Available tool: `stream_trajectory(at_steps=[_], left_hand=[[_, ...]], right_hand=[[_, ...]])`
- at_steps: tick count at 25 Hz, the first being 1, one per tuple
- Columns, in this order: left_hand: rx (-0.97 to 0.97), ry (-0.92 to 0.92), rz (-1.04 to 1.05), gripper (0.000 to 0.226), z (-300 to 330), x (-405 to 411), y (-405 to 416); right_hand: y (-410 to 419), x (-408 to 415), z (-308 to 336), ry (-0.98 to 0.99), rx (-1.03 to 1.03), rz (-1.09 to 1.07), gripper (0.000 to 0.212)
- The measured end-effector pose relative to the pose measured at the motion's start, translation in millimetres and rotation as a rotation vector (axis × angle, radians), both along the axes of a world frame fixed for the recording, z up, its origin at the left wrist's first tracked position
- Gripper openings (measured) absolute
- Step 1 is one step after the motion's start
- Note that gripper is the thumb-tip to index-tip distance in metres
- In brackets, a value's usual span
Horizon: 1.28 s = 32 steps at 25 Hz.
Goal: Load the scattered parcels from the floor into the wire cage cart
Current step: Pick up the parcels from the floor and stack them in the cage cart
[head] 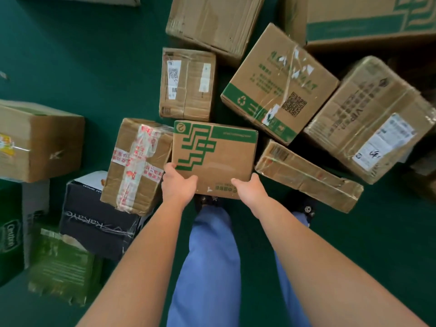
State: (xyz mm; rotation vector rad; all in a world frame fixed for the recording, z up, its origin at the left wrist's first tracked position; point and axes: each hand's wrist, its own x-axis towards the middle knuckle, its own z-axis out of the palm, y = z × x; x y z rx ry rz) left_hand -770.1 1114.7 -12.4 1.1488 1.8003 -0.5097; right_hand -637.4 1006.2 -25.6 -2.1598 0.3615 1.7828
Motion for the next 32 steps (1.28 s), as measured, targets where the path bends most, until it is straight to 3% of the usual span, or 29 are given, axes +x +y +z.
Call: stream_trajectory(at_steps=[3,6,11,18,22,26,29,32], left_hand=[[0.040,0.004,0.043,0.080,-7,-5,0],[0.046,0.121,-0.098,0.076,20,-3,7],[0.082,0.025,-0.200,0.064,131,12,22],[0.223,-0.297,-0.112,0.063,305,39,7],[0.239,-0.456,-0.201,0.076,372,57,-47],[0.199,-0.598,-0.359,0.086,421,93,-127],[0.180,-0.625,-0.557,0.088,450,128,-194],[0.062,-0.598,-0.697,0.084,467,167,-248]], right_hand=[[-3,-8,-7,-0.050,-0.021,-0.029,0.065],[1,-12,22,-0.082,-0.049,-0.025,0.072],[9,9,137,-0.163,-0.009,-0.050,0.082],[-22,29,300,-0.380,0.217,-0.145,0.109],[-93,34,374,-0.583,0.187,-0.271,0.089],[-188,39,431,-0.673,0.190,-0.529,0.091],[-262,48,464,-0.745,0.200,-0.693,0.089],[-327,56,492,-0.812,0.138,-0.831,0.064]])
